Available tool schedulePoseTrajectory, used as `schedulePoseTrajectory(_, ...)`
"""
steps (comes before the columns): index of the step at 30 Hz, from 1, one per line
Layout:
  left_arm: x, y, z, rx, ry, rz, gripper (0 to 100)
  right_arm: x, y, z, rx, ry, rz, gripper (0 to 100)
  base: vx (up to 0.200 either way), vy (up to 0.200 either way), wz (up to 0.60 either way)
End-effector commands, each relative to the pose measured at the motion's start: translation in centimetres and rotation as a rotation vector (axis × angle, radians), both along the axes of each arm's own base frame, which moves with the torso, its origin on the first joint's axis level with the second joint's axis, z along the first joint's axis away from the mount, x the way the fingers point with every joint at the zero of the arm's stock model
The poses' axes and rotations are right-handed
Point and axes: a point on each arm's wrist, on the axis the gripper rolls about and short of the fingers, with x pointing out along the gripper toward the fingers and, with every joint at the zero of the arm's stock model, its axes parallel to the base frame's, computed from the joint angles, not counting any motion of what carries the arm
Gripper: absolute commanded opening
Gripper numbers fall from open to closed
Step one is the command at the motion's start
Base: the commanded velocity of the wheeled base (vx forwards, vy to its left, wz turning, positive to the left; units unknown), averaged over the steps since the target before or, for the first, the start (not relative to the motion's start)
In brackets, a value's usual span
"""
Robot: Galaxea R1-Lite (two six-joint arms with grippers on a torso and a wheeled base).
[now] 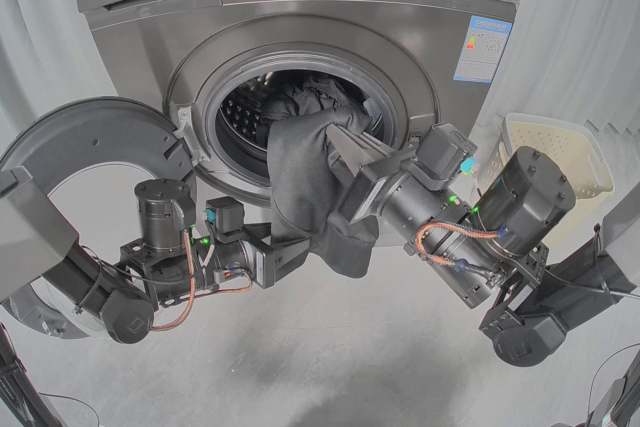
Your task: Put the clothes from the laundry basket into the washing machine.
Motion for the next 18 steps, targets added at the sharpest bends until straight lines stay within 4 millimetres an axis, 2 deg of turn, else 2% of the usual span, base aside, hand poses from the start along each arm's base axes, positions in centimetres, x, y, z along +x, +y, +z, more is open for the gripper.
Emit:
schedulePoseTrajectory(1, -0.3, 0.0, 0.0, -0.009, -0.013, -0.002, 0, 0.0, 0.0, -0.1, -0.003, 0.002, -0.001, 0, 0.0, 0.0, 0.0)
schedulePoseTrajectory(4, -1.2, 0.3, 0.4, -0.024, -0.044, -0.009, 0, 0.1, 0.0, -0.2, -0.005, 0.004, -0.002, 0, 0.0, 0.0, 0.0)
schedulePoseTrajectory(8, -3.7, 0.9, 1.7, -0.057, -0.102, -0.032, 0, 0.5, 0.0, -0.9, -0.021, 0.018, -0.01, 0, 0.0, 0.0, 0.0)
schedulePoseTrajectory(9, -3.8, 0.9, 1.8, -0.059, -0.106, -0.032, 0, 0.6, 0.0, -0.9, -0.02, 0.019, -0.011, 0, 0.0, 0.0, 0.0)
schedulePoseTrajectory(15, -7.5, 1.5, 4.5, -0.177, -0.239, -0.069, 0, 1.3, 0.3, -2.7, -0.062, 0.057, -0.022, 0, 0.0, 0.0, 0.0)
schedulePoseTrajectory(18, -8.3, 1.4, 5.7, -0.228, -0.274, -0.068, 0, 1.4, 0.4, -3.7, -0.085, 0.077, -0.019, 0, 0.0, 0.0, 0.0)
